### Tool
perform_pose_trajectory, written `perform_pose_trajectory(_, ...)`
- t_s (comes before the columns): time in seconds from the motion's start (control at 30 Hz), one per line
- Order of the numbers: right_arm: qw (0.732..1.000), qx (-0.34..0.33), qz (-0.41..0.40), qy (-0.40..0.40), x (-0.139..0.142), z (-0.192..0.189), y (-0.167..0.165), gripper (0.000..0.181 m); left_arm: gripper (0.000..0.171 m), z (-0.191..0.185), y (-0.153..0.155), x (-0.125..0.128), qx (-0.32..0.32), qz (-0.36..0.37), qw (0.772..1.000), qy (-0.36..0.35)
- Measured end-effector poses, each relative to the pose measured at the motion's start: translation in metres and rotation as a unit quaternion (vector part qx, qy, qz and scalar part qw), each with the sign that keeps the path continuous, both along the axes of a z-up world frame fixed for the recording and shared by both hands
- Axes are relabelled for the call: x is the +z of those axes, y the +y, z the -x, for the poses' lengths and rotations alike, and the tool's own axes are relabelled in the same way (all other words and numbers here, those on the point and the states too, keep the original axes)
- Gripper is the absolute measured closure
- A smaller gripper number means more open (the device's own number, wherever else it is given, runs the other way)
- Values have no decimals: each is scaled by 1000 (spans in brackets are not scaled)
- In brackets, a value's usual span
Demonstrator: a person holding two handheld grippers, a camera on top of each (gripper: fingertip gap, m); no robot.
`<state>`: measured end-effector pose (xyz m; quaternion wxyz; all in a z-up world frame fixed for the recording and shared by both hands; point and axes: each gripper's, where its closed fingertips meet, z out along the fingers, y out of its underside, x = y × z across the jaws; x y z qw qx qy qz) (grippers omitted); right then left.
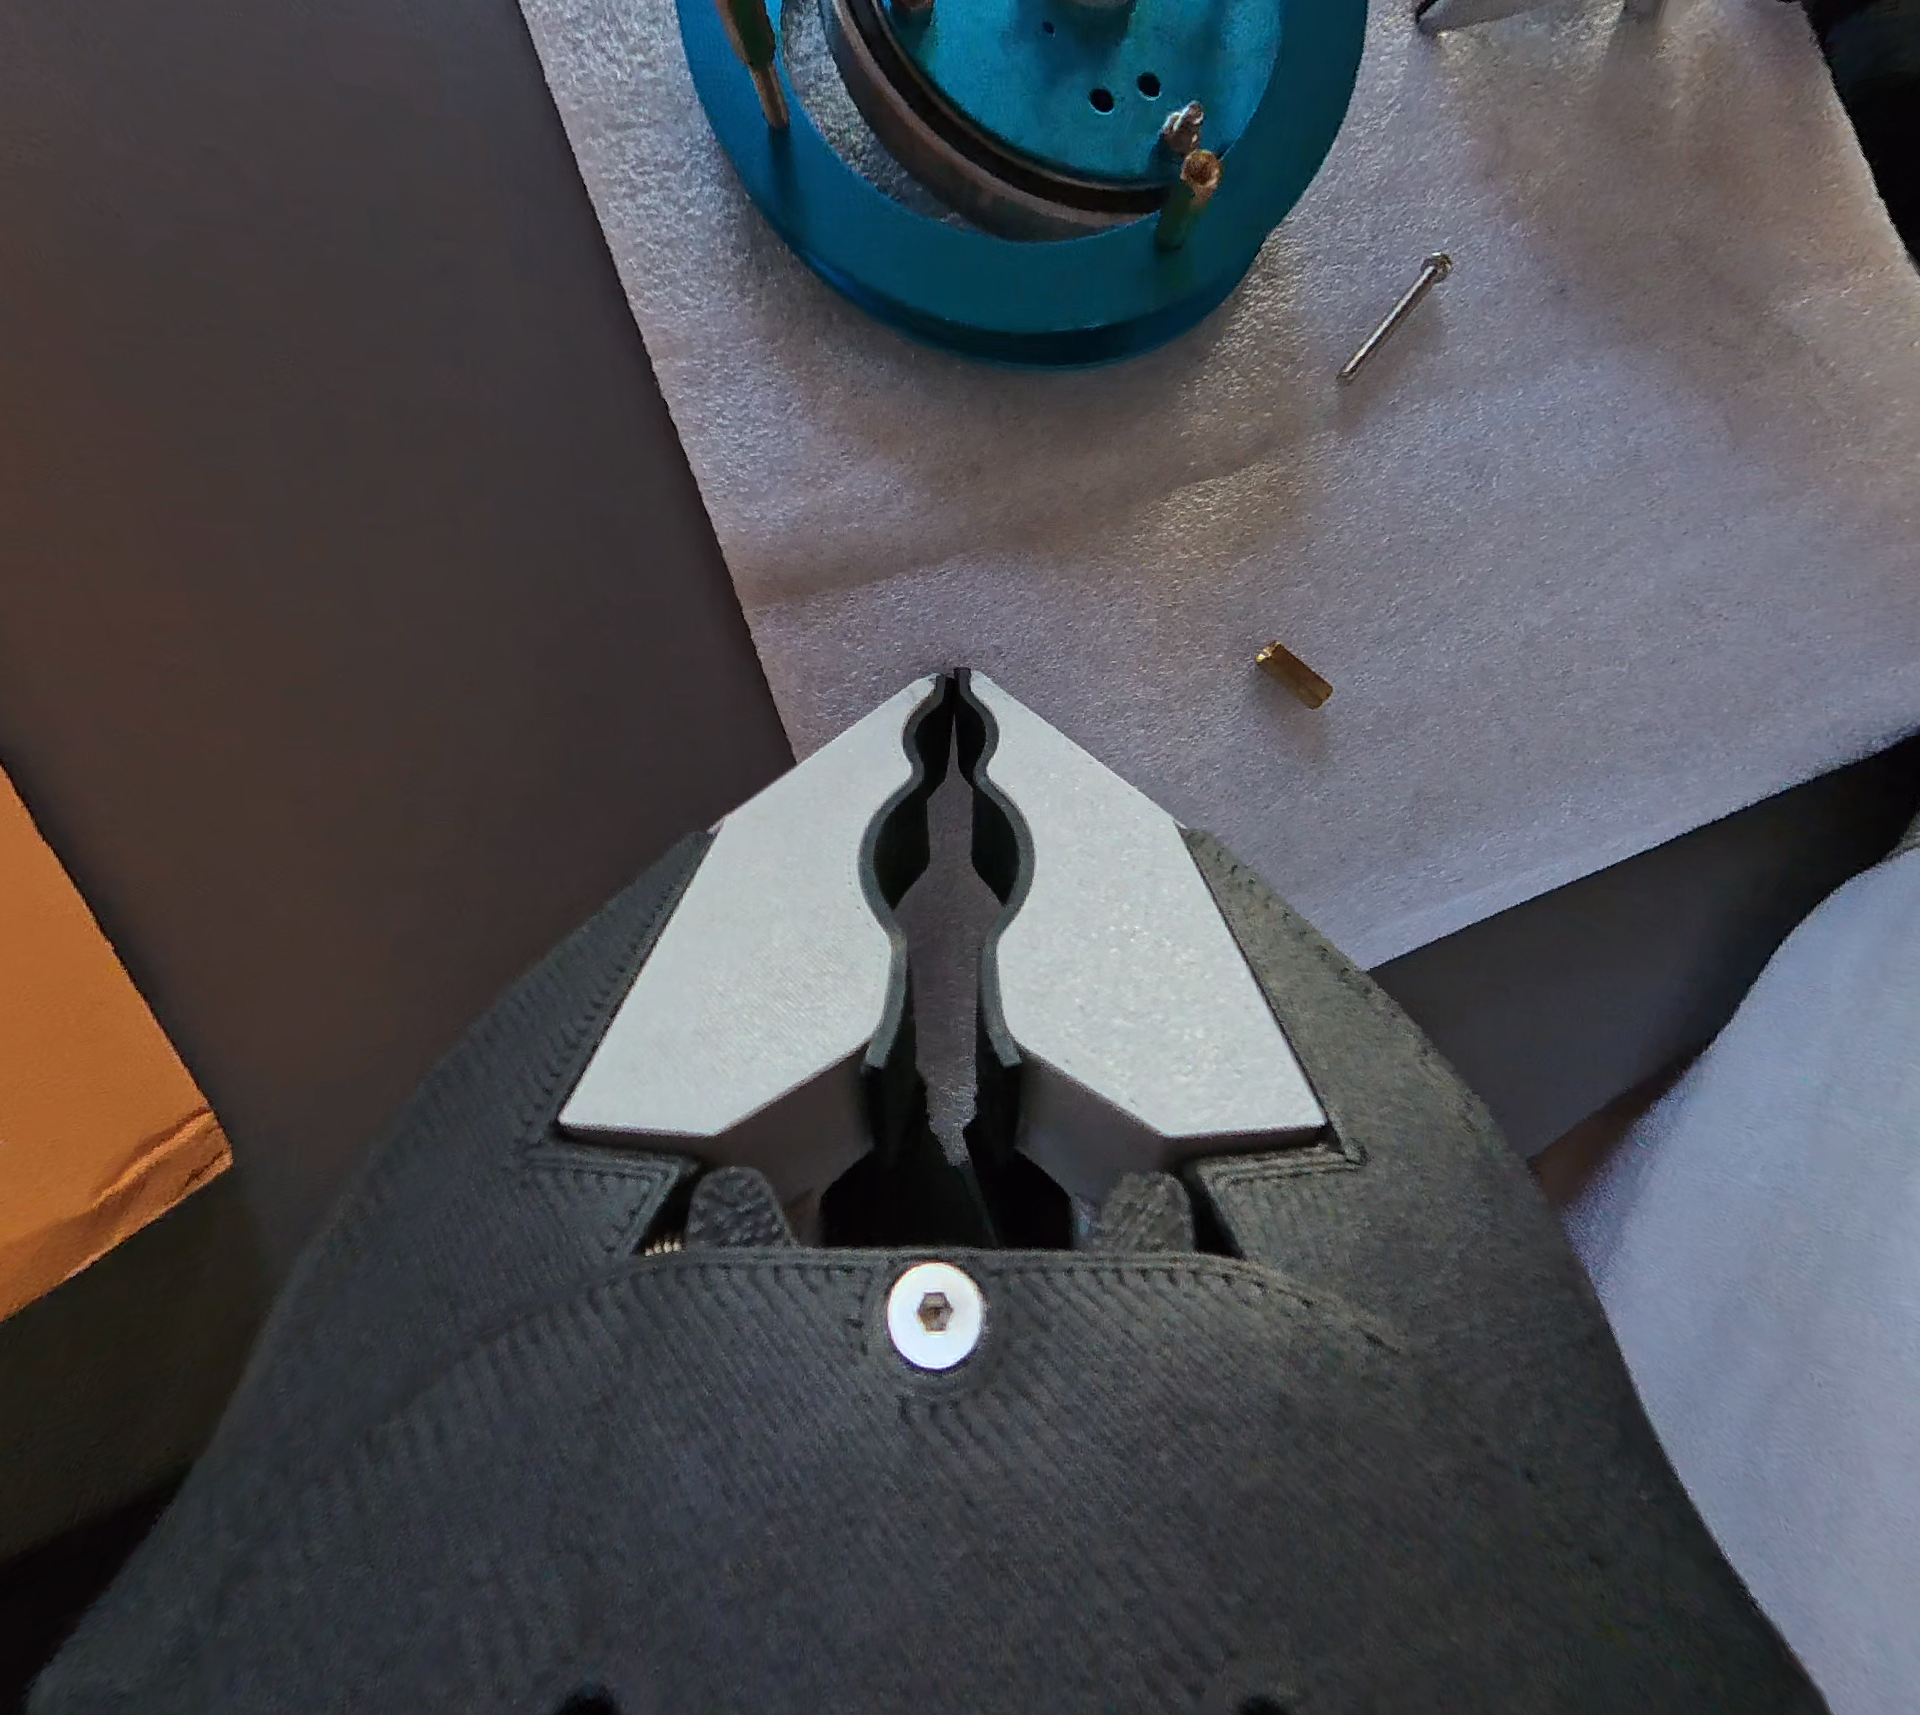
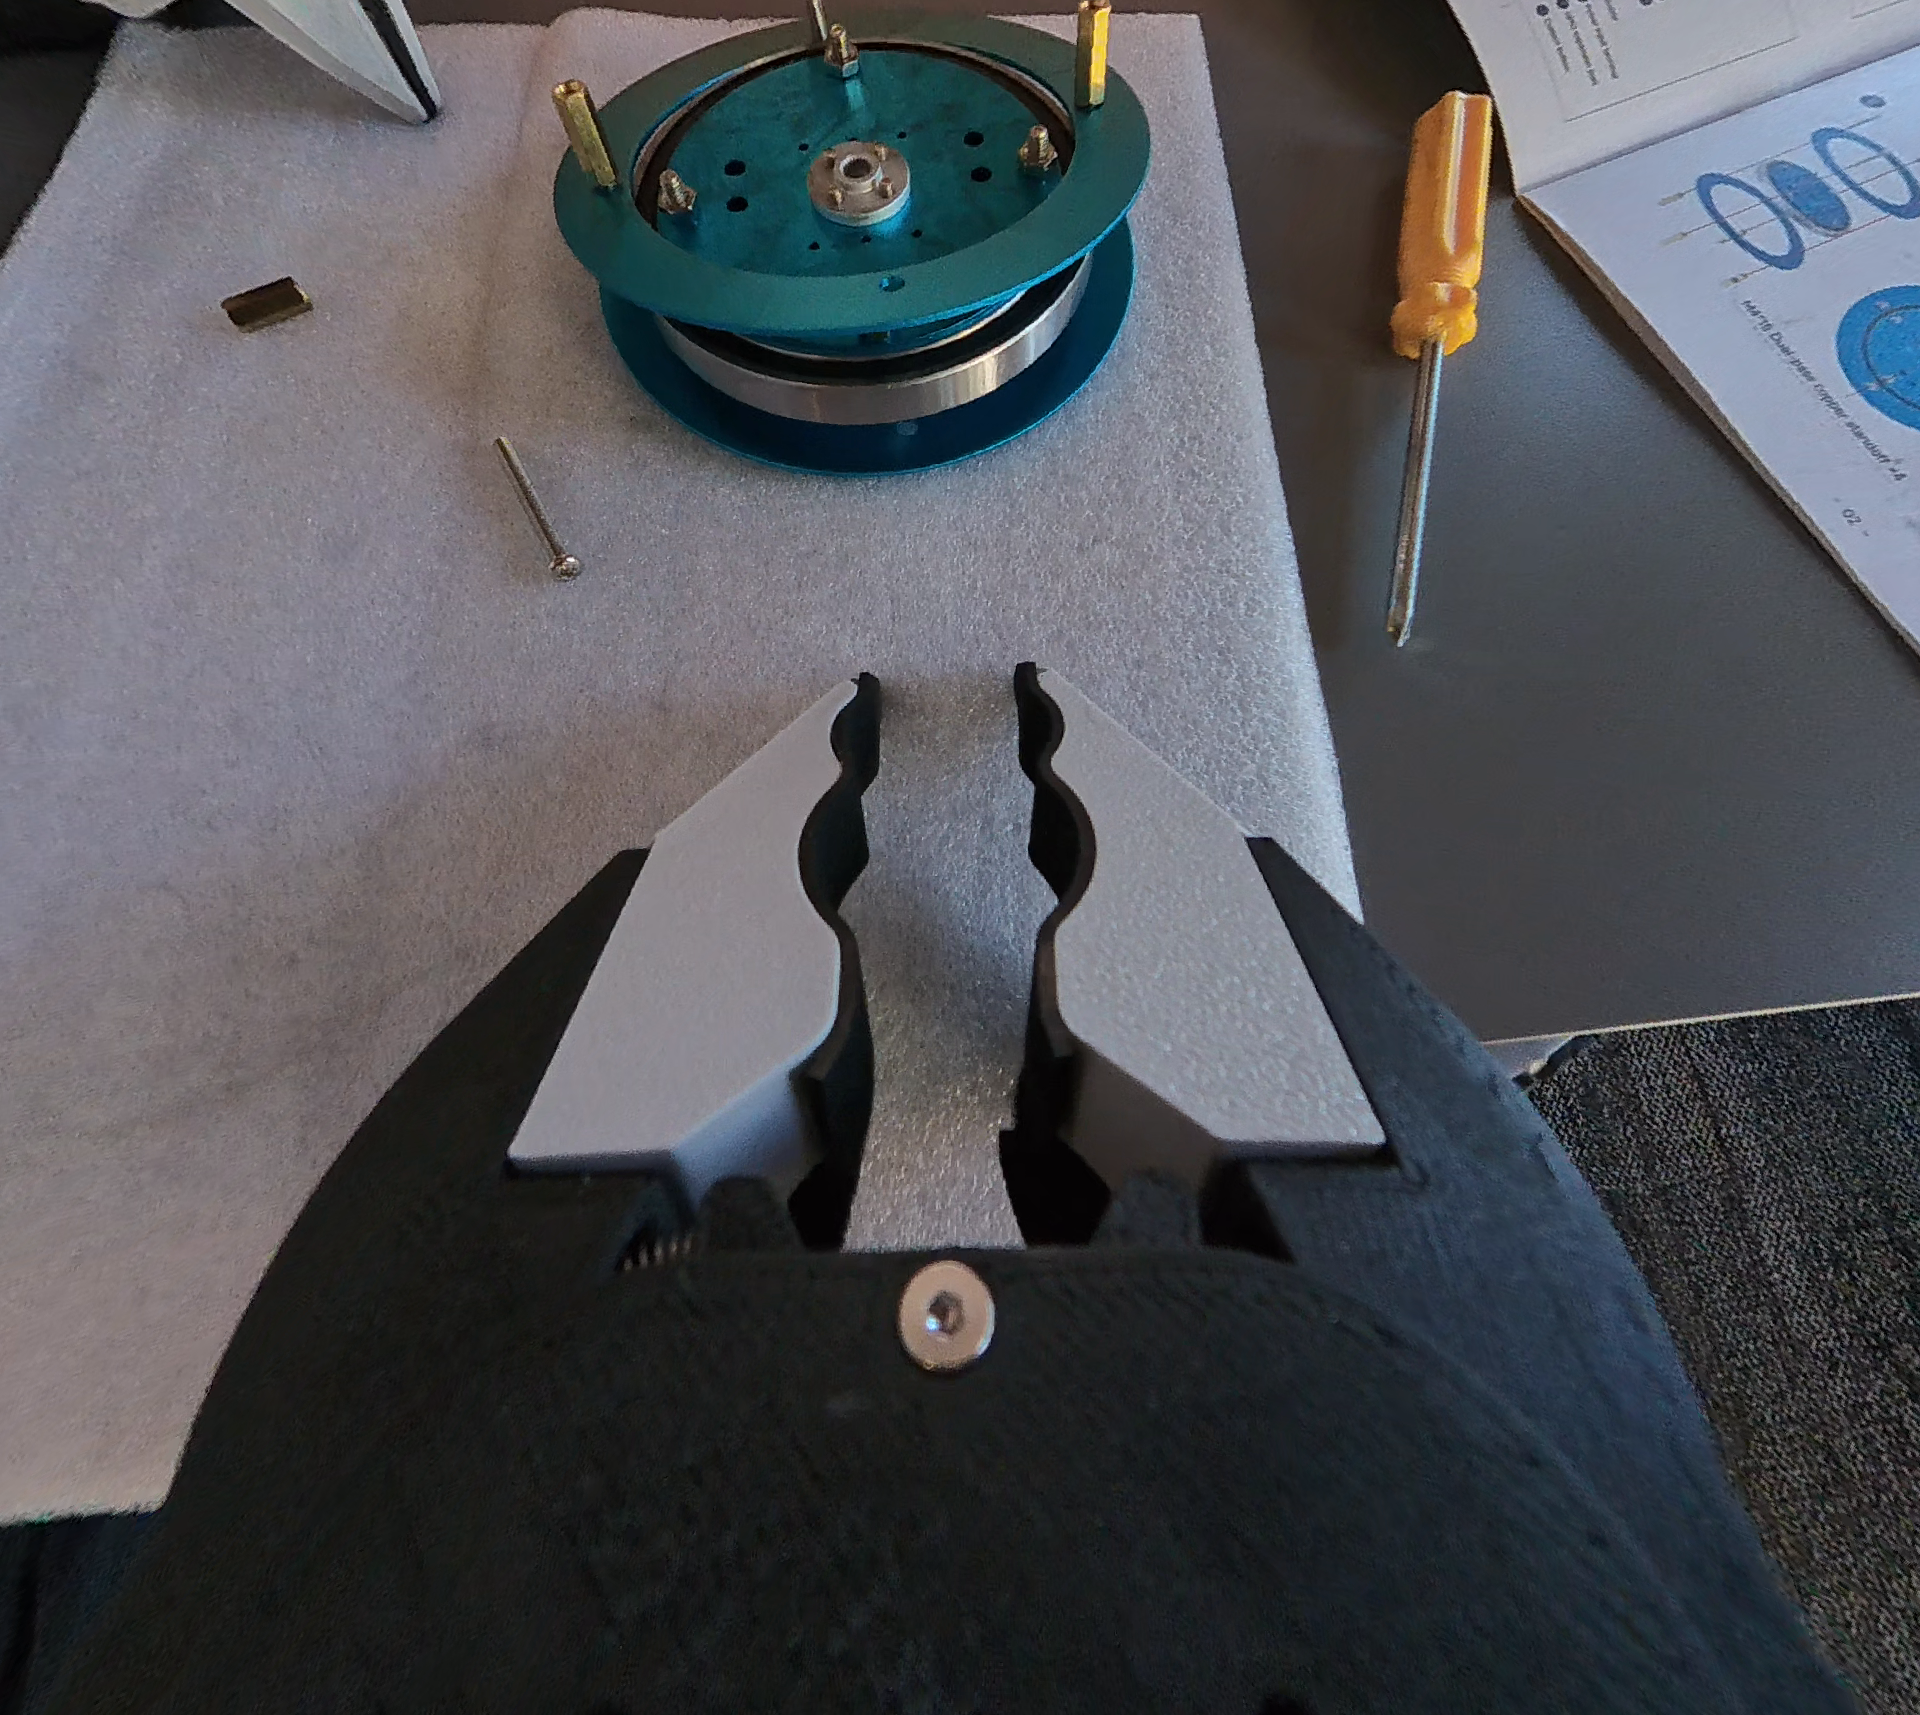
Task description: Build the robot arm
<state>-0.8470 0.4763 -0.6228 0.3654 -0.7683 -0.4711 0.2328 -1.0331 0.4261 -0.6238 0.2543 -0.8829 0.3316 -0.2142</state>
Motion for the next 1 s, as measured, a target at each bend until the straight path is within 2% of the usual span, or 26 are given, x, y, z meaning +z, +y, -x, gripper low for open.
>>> perform_pose_trajectory(0.13,1000,-6,-5,-8,0,0,0,155,171,0,0,0,0,-6,999,42)
perform_pose_trajectory(0.3,997,-42,-37,-56,5,-4,-6,158,171,1,0,-1,-17,-87,984,155)
perform_pose_trajectory(0.43,993,-76,-86,-29,37,-12,-36,157,171,1,1,-1,-5,-137,970,199)
perform_pose_trajectory(0.57,979,-135,-151,-18,75,-55,-80,157,171,1,1,-1,7,-145,972,186)
perform_pose_trajectory(0.67,958,-194,-208,-22,112,-96,-126,153,171,0,2,-1,22,-130,979,158)
perform_pose_trajectory(0.73,941,-237,-241,-5,143,-122,-169,149,171,0,3,-1,24,-124,981,145)
perform_pose_trajectory(0.83,906,-299,-299,15,186,-157,-246,148,171,-1,3,-1,29,-117,985,121)
perform_pose_trajectory(0.93,858,-363,-363,-28,223,-193,-327,147,171,0,3,-1,34,-113,988,96)
perform_pose_trajectory(1.0,834,-391,-386,-43,243,-207,-379,146,171,0,3,-1,40,-113,989,85)
